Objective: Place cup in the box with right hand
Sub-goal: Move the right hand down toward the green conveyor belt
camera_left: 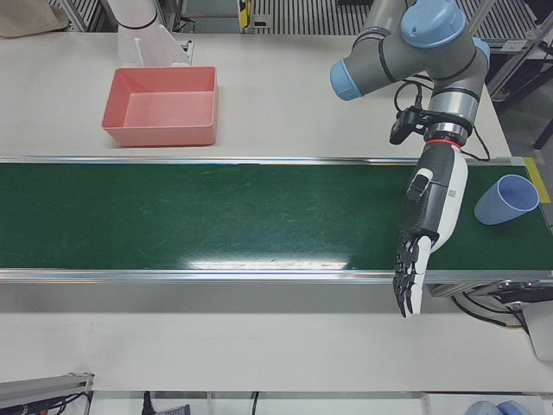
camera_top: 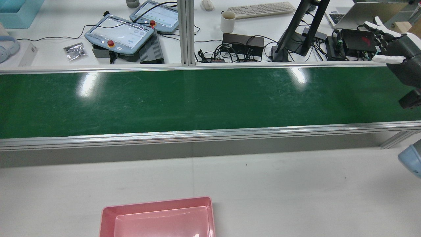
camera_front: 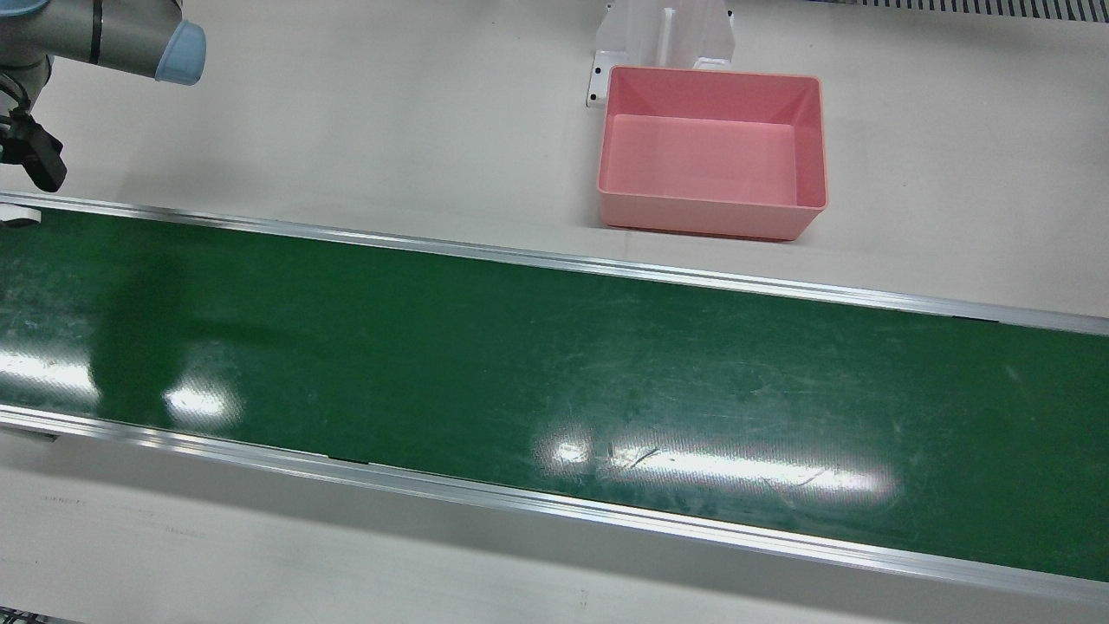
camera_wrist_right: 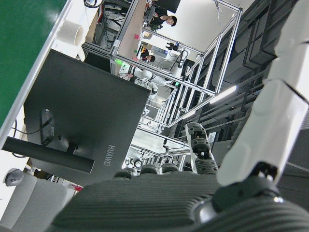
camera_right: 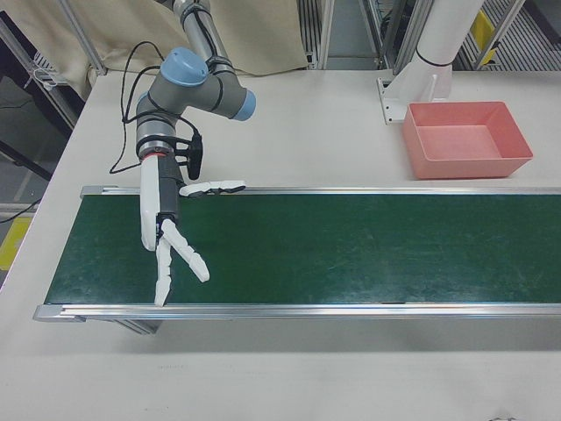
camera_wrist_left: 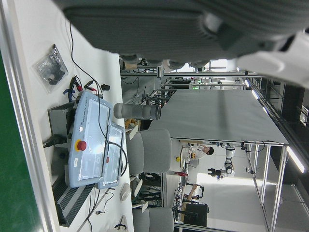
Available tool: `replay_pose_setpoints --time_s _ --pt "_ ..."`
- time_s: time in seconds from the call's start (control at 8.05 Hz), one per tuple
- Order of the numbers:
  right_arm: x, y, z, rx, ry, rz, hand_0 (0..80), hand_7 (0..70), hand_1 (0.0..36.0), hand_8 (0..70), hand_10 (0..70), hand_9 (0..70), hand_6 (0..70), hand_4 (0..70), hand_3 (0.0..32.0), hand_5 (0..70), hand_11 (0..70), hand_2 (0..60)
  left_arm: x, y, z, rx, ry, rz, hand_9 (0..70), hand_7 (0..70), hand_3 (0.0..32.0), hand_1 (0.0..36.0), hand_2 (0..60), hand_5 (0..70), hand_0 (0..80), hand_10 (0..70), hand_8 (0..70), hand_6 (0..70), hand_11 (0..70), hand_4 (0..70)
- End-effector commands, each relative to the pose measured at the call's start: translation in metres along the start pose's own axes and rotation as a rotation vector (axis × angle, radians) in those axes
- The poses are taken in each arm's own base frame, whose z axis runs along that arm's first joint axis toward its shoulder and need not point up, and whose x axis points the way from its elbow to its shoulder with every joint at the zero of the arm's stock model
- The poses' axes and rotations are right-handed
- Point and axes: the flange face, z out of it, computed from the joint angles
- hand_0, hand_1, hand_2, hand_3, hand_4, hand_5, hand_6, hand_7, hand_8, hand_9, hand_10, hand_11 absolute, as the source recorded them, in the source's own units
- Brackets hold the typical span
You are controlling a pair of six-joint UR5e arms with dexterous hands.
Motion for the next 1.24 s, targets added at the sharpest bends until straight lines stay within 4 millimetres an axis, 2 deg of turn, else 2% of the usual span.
replay_pose_setpoints --time_s 0.0,0.12,0.25,0.5,0.75,0.87,1.12 --pt "-0.033 -0.018 -0.047 0.206 0.027 -0.042 45.8 0.0 13.3 0.0 0.0 0.9 0.0 0.3 0.0 2.8 0.0 11.6 0.000 0.001 0.000 -0.001 0.000 0.000 0.0 0.0 0.0 0.0 0.0 0.0 0.0 0.0 0.0 0.0 0.0 0.0" --pt "-0.045 -0.022 -0.049 0.222 0.009 -0.045 45.9 0.0 13.9 0.0 0.0 1.3 0.5 1.0 0.0 2.8 0.0 13.4 0.000 0.000 0.000 0.001 0.000 0.000 0.0 0.0 0.0 0.0 0.0 0.0 0.0 0.0 0.0 0.0 0.0 0.0" --pt "-0.036 -0.020 -0.044 0.207 0.019 -0.044 45.7 0.0 14.5 0.0 0.0 2.3 0.5 0.6 0.0 2.8 0.0 15.5 0.000 0.001 0.000 -0.001 0.000 0.000 0.0 0.0 0.0 0.0 0.0 0.0 0.0 0.0 0.0 0.0 0.0 0.0" --pt "-0.023 0.012 -0.007 0.125 0.020 -0.020 45.4 0.0 15.1 0.0 0.0 1.2 0.1 0.0 0.0 3.2 0.0 16.6 0.000 0.001 0.000 -0.001 0.000 0.000 0.0 0.0 0.0 0.0 0.0 0.0 0.0 0.0 0.0 0.0 0.0 0.0" --pt "-0.027 0.019 -0.005 0.109 0.019 -0.014 44.0 0.0 10.1 0.0 0.0 1.5 0.0 0.0 0.0 2.5 0.0 3.0 0.000 0.001 0.000 -0.001 0.000 0.000 0.0 0.0 0.0 0.0 0.0 0.0 0.0 0.0 0.0 0.0 0.0 0.0" --pt "-0.022 0.022 -0.003 0.103 0.027 -0.032 45.6 0.0 10.2 0.0 0.0 0.9 0.0 0.0 0.0 2.9 0.0 0.0 0.000 0.001 0.000 -0.002 0.000 0.001 0.0 0.0 0.0 0.0 0.0 0.0 0.0 0.0 0.0 0.0 0.0 0.0" --pt "-0.010 0.033 0.001 0.081 0.044 -0.046 47.3 0.0 12.8 0.0 0.0 0.0 0.0 0.0 0.0 3.9 0.0 0.0 0.000 0.001 0.000 -0.001 0.000 0.000 0.0 0.0 0.0 0.0 0.0 0.0 0.0 0.0 0.0 0.0 0.0 0.0"
